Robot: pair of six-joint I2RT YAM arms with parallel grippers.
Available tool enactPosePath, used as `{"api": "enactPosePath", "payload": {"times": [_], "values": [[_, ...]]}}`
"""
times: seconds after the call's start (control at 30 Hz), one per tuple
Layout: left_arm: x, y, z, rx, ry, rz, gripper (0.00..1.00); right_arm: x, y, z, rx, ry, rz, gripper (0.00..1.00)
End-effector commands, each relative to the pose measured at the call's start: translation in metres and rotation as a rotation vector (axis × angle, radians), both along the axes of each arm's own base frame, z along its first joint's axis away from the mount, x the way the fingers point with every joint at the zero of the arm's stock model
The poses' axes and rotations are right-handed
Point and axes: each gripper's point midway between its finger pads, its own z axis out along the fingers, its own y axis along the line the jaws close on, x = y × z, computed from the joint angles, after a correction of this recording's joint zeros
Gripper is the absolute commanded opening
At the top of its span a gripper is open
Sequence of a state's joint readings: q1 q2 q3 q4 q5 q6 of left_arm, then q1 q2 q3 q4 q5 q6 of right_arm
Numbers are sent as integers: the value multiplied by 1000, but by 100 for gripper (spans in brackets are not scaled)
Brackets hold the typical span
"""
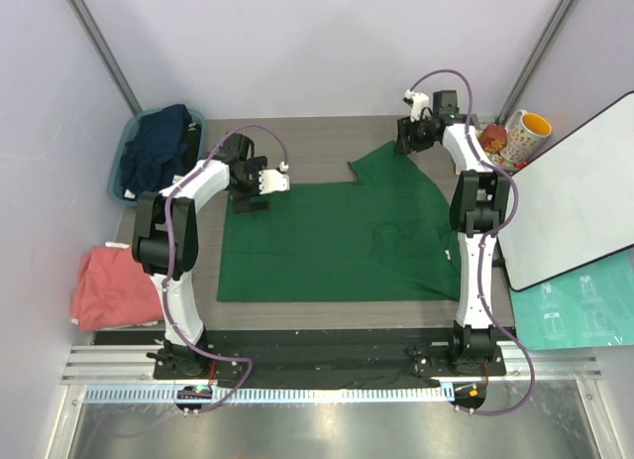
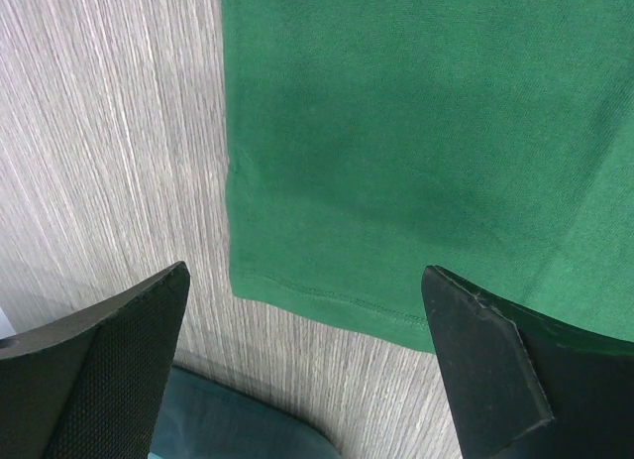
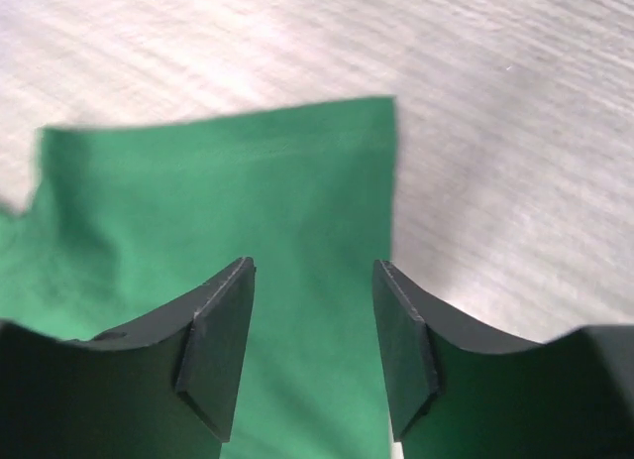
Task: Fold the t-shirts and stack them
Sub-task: Grap the side of the flattened tshirt furthest away from the robot with both arms
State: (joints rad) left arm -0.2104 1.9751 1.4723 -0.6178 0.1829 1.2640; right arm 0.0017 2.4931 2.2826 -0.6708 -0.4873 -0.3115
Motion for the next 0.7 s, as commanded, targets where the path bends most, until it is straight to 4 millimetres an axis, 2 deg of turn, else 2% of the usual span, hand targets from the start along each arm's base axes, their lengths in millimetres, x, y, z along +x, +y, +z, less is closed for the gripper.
{"api": "enactPosePath", "payload": {"times": [0.0, 0.13, 0.2, 0.33, 0.5, 0.67], "values": [[4, -4, 25, -14, -65, 5, 100, 34, -1, -24, -15, -70, -75, 57], [6, -3, 26, -2, -65, 6, 100, 48, -3, -36, 14, -83, -148, 58], [6, -3, 27, 2, -64, 8, 100, 58, -6, -36, 19, -117, -172, 58], [12, -3, 28, 4, -63, 10, 100, 65, -3, -47, 36, -125, -188, 56], [20, -4, 30, 9, -67, 12, 100, 60, 17, -47, 49, -118, -140, 55], [26, -5, 31, 10, -75, 3, 100, 41, 38, -53, 11, -76, -91, 53]]}}
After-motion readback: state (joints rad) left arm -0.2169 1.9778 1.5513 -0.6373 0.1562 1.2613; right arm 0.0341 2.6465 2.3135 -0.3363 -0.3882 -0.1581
